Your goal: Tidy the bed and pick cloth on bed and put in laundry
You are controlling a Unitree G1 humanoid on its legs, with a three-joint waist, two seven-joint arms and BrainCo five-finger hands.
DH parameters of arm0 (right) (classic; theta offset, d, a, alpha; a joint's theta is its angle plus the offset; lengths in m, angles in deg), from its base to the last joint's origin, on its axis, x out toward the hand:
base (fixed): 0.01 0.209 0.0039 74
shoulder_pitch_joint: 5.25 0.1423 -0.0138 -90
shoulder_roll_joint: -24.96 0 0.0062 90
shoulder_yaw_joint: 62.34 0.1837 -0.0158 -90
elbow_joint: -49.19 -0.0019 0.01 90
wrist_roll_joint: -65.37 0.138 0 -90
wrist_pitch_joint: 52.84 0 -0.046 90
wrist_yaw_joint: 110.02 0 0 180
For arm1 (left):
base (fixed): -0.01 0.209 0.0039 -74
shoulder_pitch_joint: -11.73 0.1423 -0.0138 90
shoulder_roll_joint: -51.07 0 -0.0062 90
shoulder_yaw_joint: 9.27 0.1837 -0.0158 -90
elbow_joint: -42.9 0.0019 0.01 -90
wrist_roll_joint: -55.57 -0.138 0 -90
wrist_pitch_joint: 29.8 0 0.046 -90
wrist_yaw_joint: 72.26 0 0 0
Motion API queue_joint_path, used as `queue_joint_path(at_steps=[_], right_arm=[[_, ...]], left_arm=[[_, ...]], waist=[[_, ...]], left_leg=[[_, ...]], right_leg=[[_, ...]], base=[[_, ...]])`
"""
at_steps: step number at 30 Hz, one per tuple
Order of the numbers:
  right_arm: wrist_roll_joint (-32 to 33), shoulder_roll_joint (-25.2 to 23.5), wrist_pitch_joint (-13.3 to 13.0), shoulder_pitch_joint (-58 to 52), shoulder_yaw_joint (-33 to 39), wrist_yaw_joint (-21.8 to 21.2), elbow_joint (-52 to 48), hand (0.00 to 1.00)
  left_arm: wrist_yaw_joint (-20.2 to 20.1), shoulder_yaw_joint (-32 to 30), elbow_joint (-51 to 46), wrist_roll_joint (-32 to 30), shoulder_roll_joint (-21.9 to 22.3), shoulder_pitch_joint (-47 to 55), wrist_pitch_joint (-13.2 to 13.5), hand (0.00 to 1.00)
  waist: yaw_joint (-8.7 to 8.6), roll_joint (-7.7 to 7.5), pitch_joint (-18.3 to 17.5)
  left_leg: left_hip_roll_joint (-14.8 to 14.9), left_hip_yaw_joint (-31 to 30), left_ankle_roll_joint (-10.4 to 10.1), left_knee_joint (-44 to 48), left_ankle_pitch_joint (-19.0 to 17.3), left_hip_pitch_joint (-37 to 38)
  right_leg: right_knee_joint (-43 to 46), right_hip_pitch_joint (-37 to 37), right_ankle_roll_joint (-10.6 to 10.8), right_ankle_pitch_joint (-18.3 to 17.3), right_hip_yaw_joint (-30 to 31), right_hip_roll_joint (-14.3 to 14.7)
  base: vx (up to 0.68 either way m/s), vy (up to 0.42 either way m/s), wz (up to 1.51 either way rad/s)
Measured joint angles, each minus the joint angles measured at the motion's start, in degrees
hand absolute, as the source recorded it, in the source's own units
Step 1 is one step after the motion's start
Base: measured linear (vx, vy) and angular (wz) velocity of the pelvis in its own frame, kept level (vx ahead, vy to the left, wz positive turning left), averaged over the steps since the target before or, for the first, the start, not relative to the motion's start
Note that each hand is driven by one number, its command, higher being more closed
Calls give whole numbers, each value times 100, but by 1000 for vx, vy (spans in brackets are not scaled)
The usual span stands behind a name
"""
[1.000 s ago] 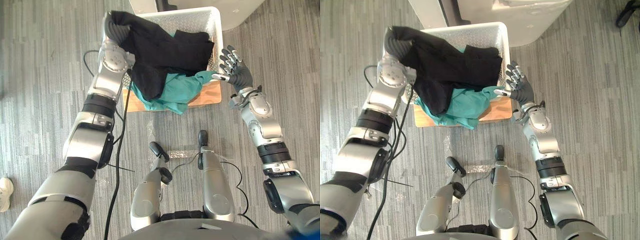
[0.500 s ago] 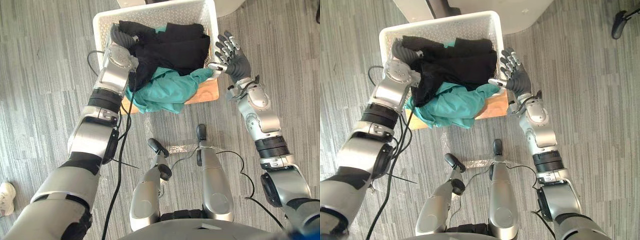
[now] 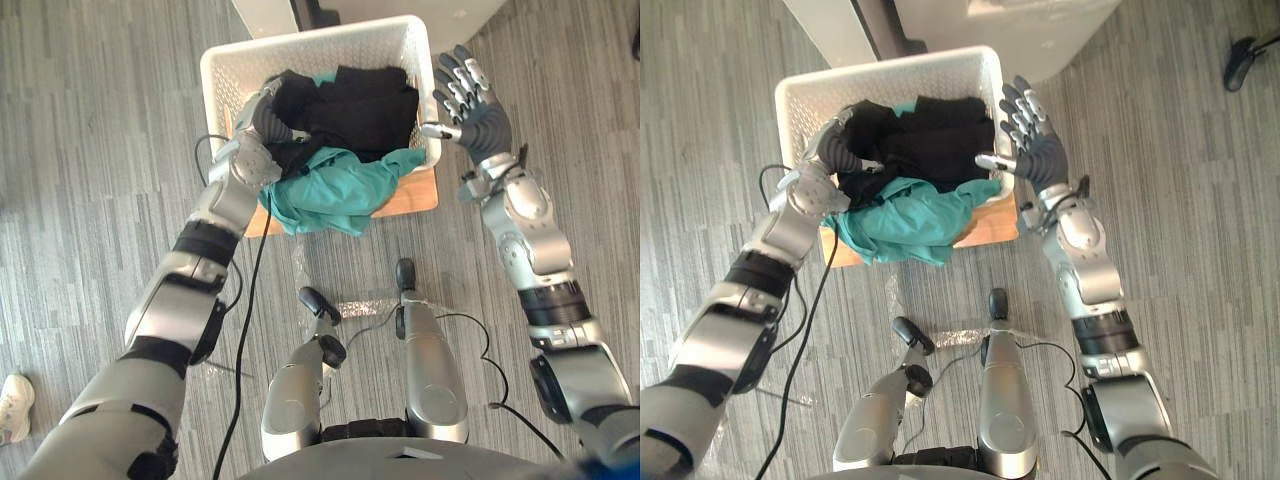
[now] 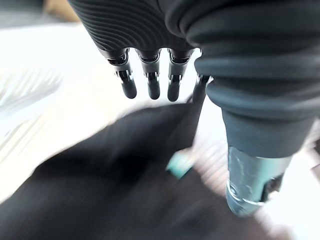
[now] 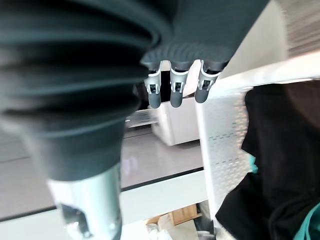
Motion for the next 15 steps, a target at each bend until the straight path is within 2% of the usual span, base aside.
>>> queue_joint_path(at_steps=[1,2,3,7,9,10,12,15], right_arm=[[-2,-6,0,-93,26,4,-55,0],[-52,-68,-1,-440,154,7,-227,0],[-113,-188,-4,-728,271,6,-345,0],[-407,-556,-55,-1459,549,-14,-442,0],[-711,-745,-112,-1936,623,-35,-111,0],[-774,-772,-115,-2056,622,-40,19,0],[-920,-980,-139,-2572,713,-30,467,0],[-978,-1183,-217,-2957,858,-17,849,0]], left_arm=[[56,-8,-149,82,-34,49,39,0],[244,-135,-701,427,-114,267,214,0],[427,-431,-1256,793,-110,575,426,0],[752,-1308,-2289,1310,78,1639,777,0],[897,-1697,-2397,1436,554,2525,857,0],[915,-1746,-2396,1490,677,2749,856,0],[938,-1810,-2449,1827,1058,3616,899,0],[912,-2027,-2663,2254,1450,4426,927,0]], waist=[[-2,0,0],[22,0,0],[49,0,-1],[128,25,-37],[138,78,-351],[139,89,-456],[150,97,-895],[160,94,-1244]], left_leg=[[3,-15,0,0,0,31],[12,-95,-4,0,-3,151],[20,-120,-17,0,-13,268],[33,-255,-2,-1,-65,545],[66,-340,5,-4,-69,626],[70,-398,12,-6,-75,659],[73,-498,20,-14,-130,833],[70,-530,-2,-19,-186,1003]], right_leg=[[-3,46,0,0,-25,-4],[-7,200,2,-2,-68,-6],[-46,359,10,-7,-111,-5],[-310,841,95,-69,-197,13],[-580,1100,138,-29,-267,94],[-663,1192,143,-7,-294,109],[-1016,1585,155,72,-384,161],[-1244,1869,175,115,-406,178]], base=[[50,-45,23],[39,-52,22],[34,-53,21],[16,-58,14],[23,-52,17],[46,-44,18],[83,-12,13],[76,5,4]])
